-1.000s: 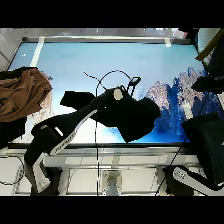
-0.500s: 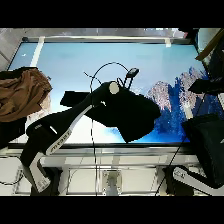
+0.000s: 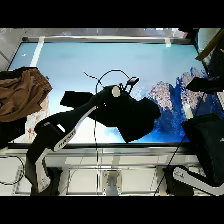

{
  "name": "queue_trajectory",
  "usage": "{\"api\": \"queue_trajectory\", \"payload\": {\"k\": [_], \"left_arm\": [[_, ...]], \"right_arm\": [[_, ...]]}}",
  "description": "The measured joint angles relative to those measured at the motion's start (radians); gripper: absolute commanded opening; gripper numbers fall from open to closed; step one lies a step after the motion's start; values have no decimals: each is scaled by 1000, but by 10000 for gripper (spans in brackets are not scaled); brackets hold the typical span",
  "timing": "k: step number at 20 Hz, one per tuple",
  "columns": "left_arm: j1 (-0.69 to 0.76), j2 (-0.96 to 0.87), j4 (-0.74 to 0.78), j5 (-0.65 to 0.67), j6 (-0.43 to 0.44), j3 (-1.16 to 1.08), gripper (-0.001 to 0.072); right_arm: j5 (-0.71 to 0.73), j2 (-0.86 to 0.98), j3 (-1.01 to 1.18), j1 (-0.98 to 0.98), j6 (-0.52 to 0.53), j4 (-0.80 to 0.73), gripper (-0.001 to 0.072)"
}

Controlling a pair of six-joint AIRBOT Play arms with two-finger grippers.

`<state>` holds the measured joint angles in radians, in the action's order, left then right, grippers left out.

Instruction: Fold the clothes and pants, and hang the long-sleeved shirts on hangers.

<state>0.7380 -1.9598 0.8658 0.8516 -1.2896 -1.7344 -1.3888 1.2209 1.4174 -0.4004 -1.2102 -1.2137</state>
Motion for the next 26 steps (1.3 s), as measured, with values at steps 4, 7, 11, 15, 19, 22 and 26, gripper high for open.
{"api": "queue_trajectory", "payload": {"k": [4, 7, 11, 15, 19, 22, 26], "left_arm": [[-28, 8, -28, 18, 33, -49, 8], [-103, 104, 107, 50, -28, -84, 8], [-245, 307, 449, 160, -177, -100, 8], [-380, 463, 661, 394, -239, -103, 8], [-459, 527, 754, 540, -230, -104, 8], [-488, 543, 809, 587, -222, -104, 8], [-517, 550, 845, 602, -217, -104, 8]], "right_arm": [[-8, 1, 0, 0, 0, 0, 546], [-35, 1, -4, -2, 0, -36, 547], [-37, 1, -96, 3, 0, 25, 549], [24, 1, -336, 69, 30, 148, 572], [179, 1, -558, 182, 62, 227, 571], [346, 3, -632, 266, 59, 250, 545], [491, 49, -663, 346, 21, 262, 544]]}}
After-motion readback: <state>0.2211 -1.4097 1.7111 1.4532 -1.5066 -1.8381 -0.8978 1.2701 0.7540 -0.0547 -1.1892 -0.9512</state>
